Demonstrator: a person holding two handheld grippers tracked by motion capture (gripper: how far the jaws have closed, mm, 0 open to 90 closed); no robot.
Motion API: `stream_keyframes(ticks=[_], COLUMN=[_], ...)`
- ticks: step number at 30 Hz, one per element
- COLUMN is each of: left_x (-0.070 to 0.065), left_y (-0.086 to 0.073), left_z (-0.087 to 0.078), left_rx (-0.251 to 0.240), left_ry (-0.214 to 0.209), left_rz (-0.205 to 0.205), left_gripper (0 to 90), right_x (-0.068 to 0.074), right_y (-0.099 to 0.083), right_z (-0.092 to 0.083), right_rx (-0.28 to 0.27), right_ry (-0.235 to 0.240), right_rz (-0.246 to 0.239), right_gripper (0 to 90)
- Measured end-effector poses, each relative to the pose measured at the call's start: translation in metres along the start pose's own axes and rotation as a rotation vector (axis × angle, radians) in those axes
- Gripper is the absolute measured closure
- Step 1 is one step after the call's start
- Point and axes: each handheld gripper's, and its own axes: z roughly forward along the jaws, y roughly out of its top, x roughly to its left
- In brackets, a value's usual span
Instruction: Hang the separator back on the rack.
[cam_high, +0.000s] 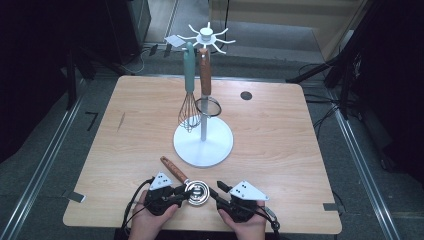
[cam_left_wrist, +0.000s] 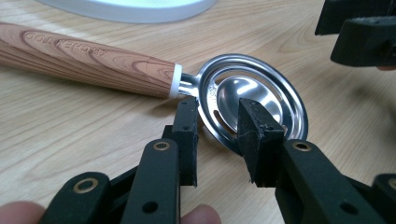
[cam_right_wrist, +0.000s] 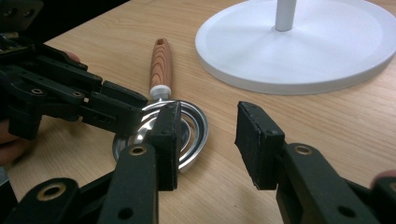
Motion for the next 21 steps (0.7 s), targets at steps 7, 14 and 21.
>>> stream_keyframes(ticks=[7,14,21], left_x=[-0.010,-0.024,-0.028], left_y=[0.002,0.003,0.004], left_z=[0.008,0.016,0.012], left_rx=[-0.006,-0.018,-0.044], left_ry=[0.017,-0.005,-0.042], left_rz=[0.008,0.015,0.039], left_gripper=[67.3,62.2,56.7], right_x=[-0.006,-0.013,-0.022], right_y=[-0.002,-0.001,-0.001], right_z=[0.000,-0.005,-0.010], right_rx=[0.031,0.036,0.030], right_ry=[-0.040,-0.088,-0.102], right_rz=[0.022,0.039,0.072], right_gripper=[62.1,62.3,62.2])
